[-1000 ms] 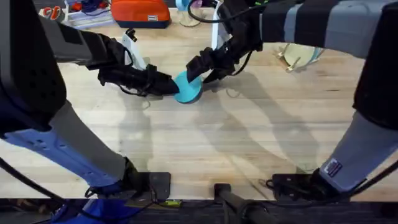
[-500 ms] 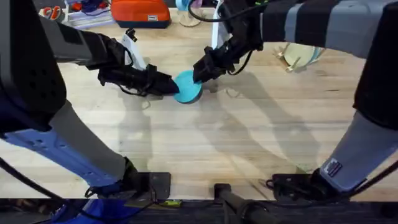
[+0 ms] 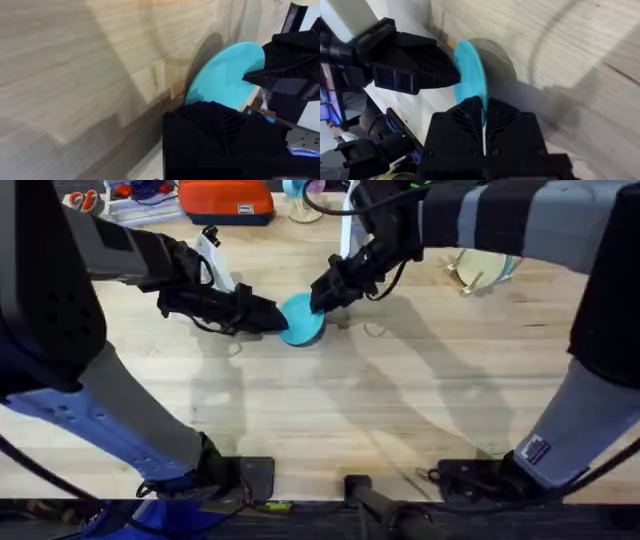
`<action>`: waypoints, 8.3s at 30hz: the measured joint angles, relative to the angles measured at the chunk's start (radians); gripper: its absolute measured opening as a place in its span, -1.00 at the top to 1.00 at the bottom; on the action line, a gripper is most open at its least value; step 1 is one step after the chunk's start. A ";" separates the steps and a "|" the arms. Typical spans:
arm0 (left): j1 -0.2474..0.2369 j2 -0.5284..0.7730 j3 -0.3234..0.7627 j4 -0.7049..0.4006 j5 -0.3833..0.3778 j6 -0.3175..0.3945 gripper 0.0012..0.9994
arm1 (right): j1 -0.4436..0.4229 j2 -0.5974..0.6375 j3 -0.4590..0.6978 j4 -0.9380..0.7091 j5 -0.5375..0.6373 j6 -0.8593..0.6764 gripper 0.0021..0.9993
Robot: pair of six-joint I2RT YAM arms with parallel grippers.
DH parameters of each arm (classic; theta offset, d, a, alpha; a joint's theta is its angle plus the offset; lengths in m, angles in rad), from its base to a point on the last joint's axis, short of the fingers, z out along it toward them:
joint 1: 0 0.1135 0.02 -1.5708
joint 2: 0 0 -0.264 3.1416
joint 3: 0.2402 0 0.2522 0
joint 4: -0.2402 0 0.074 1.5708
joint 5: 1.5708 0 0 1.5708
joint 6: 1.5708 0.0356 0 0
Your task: Pick up the plates from the table one by one and place each into a slot on the dish rack.
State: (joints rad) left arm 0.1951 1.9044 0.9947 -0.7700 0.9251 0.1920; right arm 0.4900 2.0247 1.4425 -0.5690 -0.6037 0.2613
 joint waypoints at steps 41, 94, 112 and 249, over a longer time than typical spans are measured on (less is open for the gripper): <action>-0.010 -0.887 0.049 -0.365 -0.416 0.002 0.92 | -0.077 -0.620 0.004 -0.326 0.577 -0.335 0.95; -0.010 -0.892 0.427 -0.632 -0.690 0.000 -0.99 | -0.533 -0.919 0.023 -0.437 0.780 -0.511 0.95; -0.010 -0.892 0.427 -0.632 -0.690 0.000 -0.99 | -0.834 -0.781 0.045 -0.302 0.479 -0.750 0.95; -0.010 -0.892 0.427 -0.632 -0.690 0.000 -0.99 | -0.839 -0.398 0.045 -0.145 0.338 -0.868 0.95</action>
State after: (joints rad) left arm 0.1848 1.0122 1.4220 -1.4025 0.2348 0.1925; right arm -0.3489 1.6264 1.4879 -0.7139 -0.2661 -0.6071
